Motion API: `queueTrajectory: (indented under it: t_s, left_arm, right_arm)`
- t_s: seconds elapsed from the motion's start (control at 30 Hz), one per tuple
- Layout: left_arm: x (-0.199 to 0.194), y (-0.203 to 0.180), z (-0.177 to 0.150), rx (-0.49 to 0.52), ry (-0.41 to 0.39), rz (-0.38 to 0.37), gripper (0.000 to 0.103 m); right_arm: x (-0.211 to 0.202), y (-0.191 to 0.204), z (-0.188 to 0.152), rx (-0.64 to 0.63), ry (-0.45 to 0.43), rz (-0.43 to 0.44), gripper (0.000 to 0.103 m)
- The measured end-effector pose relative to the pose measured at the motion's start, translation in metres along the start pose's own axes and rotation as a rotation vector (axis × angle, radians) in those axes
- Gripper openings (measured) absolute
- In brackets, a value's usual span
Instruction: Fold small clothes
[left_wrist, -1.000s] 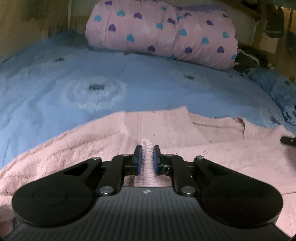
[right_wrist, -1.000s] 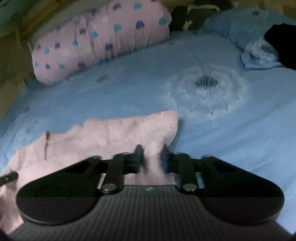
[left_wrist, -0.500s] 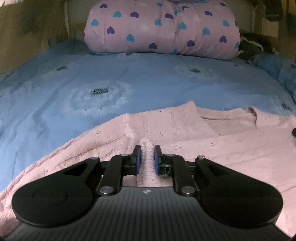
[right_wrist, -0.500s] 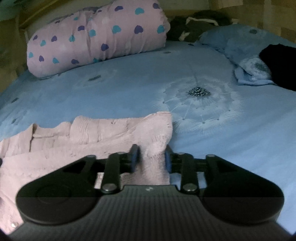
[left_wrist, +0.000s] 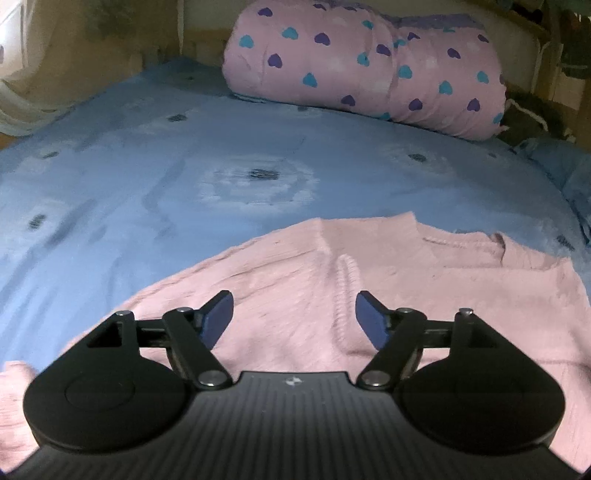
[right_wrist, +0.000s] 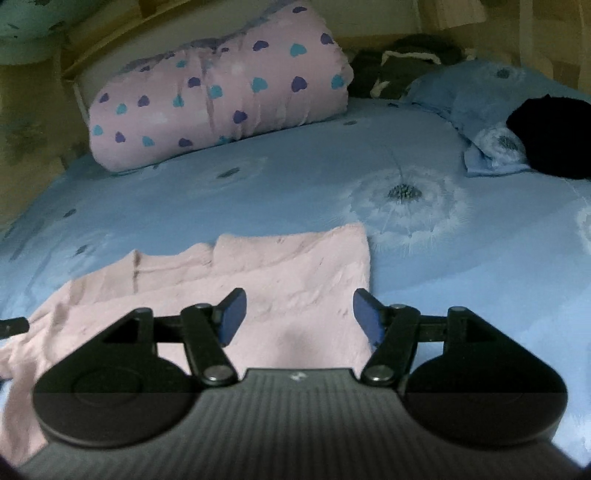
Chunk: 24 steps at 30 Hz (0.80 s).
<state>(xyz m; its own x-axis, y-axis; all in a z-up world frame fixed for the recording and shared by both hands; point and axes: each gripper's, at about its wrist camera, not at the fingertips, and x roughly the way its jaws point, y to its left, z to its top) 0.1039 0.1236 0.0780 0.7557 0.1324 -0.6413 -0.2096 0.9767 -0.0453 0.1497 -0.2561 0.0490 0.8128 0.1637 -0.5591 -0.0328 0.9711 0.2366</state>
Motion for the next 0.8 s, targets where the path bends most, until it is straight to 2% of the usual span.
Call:
queueTrajectory:
  t_s: [0.13,0.47,0.8]
  left_arm:
    - [-0.024,0.020,-0.004,-0.010,0.006,0.036,0.085]
    - [-0.067,0.080,-0.007,0.005,0.043,0.115,0.085]
    - [-0.105,0.139,-0.003,-0.021,0.027,0.202,0.086]
  right_arm:
    - [-0.022,0.006,-0.013,-0.022,0.017,0.027,0.066]
    - [-0.076,0.025,-0.049,-0.039,0.067,0.103,0.066]
    - [-0.099,0.032,-0.071,-0.010,0.098,0.127,0.066]
